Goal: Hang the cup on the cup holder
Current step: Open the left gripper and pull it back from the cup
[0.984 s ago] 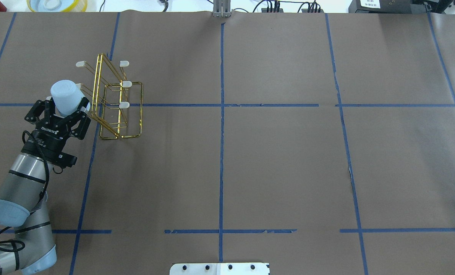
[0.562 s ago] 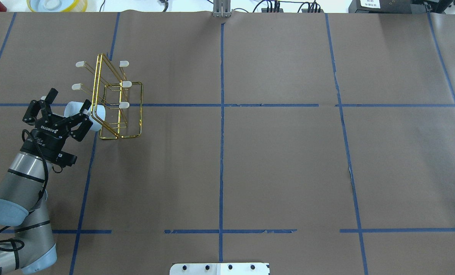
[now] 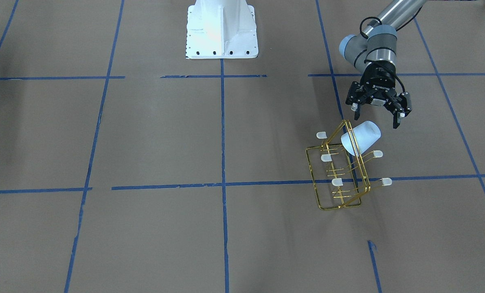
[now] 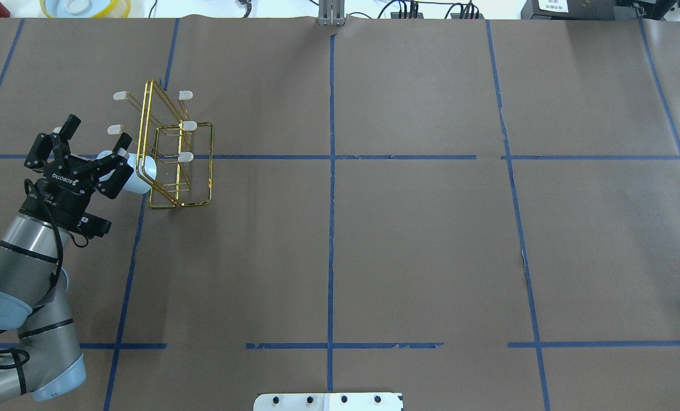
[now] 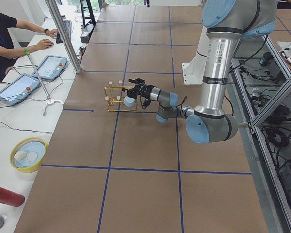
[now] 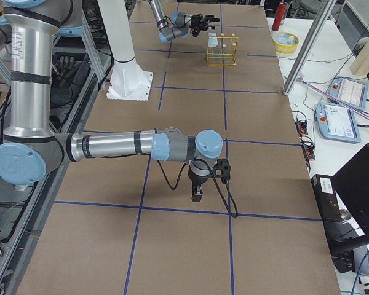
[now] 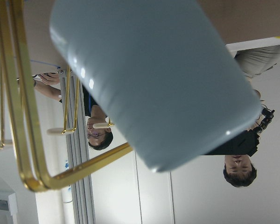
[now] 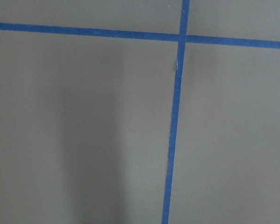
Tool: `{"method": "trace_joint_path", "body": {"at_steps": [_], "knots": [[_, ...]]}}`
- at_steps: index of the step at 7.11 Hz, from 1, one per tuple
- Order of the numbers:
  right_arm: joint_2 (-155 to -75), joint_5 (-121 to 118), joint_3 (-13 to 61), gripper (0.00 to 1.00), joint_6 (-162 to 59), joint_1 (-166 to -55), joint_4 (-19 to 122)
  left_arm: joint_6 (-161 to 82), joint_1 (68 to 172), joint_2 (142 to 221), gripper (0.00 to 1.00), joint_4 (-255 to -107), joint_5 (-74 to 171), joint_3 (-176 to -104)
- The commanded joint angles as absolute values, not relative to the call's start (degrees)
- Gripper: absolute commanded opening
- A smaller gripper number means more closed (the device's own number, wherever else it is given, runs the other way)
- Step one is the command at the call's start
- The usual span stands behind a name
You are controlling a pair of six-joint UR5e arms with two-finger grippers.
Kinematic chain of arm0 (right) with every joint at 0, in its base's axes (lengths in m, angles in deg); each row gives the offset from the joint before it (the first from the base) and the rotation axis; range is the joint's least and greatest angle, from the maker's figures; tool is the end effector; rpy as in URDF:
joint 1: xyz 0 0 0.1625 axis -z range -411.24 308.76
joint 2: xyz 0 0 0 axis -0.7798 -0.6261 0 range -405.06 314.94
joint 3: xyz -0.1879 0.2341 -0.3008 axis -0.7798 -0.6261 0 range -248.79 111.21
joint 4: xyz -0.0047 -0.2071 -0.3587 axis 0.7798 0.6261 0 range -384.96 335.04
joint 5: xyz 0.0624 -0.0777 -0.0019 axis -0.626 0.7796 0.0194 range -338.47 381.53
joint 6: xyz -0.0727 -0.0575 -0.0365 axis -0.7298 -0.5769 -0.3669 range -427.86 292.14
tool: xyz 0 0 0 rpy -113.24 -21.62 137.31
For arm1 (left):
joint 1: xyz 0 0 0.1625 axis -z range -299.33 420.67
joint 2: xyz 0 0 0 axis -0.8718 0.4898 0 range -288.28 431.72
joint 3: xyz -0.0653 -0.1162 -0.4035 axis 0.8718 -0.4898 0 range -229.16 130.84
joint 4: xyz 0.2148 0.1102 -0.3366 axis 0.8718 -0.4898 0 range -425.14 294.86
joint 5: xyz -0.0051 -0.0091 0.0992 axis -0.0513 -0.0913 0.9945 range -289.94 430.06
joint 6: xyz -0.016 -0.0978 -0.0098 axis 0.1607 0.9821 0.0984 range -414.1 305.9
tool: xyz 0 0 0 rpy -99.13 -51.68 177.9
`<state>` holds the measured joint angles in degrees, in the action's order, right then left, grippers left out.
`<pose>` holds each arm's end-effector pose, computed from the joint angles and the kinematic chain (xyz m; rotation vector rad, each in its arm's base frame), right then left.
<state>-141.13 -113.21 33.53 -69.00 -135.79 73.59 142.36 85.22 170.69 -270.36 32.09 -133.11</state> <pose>0.0210 -0.4457 0.6171 -0.0675 -0.7789 -0.0933 0.3349 -0.3858 0.4454 0.9623 -2.0963 1.6550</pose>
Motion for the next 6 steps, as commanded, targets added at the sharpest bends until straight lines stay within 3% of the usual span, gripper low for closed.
{"method": "trace_joint_path", "body": {"at_steps": [1,3,6], "knots": [[-141.1,-113.2,33.6,1.0,-69.0,-135.8,73.7,133.9,86.8,170.5,1.0,-270.2,29.5,-138.4],[-141.1,-113.2,33.5,1.0,-69.0,-135.8,73.6,126.9,89.0,166.5,1.0,-264.0,25.8,-146.5],[-141.1,-113.2,33.5,1.0,-69.0,-135.8,73.6,107.2,94.8,163.7,1.0,-256.0,19.1,-151.7]]}}
